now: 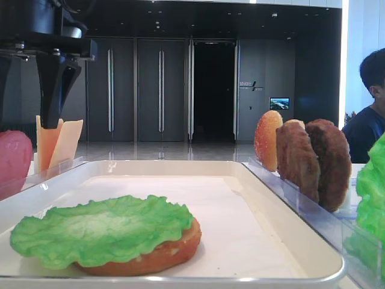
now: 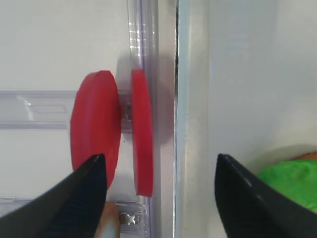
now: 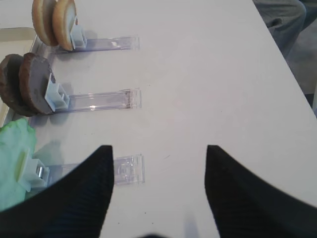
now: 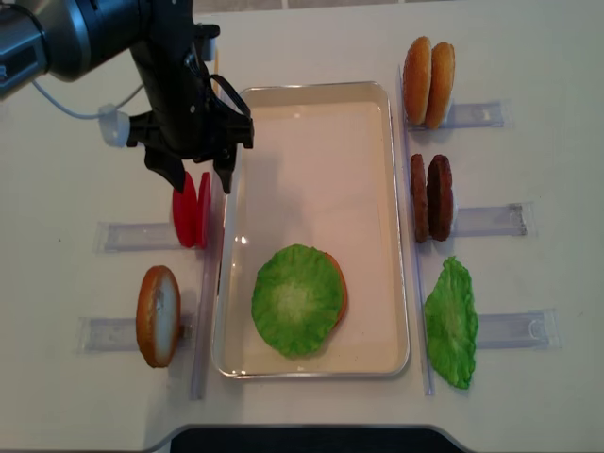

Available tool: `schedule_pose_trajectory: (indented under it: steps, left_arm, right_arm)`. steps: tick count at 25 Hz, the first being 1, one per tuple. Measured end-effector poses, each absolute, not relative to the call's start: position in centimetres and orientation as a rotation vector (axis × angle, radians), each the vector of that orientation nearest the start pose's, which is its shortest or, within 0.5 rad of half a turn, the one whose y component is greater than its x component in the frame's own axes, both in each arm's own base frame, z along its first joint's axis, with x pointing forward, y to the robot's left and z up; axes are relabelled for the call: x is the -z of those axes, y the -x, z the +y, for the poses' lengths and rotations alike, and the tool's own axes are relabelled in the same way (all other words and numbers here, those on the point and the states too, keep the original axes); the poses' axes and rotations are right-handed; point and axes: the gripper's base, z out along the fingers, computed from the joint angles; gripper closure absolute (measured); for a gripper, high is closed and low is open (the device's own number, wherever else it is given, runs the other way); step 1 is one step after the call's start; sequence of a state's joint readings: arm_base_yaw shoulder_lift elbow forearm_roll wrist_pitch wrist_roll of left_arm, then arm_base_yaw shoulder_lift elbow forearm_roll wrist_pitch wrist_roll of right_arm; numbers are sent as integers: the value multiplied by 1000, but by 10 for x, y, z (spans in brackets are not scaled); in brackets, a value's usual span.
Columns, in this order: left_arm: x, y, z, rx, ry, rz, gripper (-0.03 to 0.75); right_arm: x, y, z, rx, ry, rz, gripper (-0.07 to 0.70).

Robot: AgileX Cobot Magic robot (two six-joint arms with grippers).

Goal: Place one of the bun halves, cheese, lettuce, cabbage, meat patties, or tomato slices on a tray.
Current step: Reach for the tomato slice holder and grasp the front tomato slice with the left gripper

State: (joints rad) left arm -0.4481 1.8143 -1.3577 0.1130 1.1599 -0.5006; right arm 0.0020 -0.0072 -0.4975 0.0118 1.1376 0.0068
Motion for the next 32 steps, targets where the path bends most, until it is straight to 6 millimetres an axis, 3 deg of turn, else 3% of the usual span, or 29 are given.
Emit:
schedule_pose_trajectory:
  steps: [7, 22, 26, 32]
  left_arm:
    - [-209, -324, -147, -130, 9, 3108, 195]
    - [-204, -324, -144, -200, -27, 3133, 209]
    - [-204, -324, -144, -205, -28, 3136, 281]
    - [-205, -325, -142, -244, -47, 3125, 487]
  right_arm:
    - [-270, 9, 1, -20, -4, 2116, 211]
    - [-270, 9, 1, -20, -4, 2116, 212]
    - [-270, 9, 1, -20, -4, 2116, 212]
    - [-270, 9, 1, -20, -4, 2116, 212]
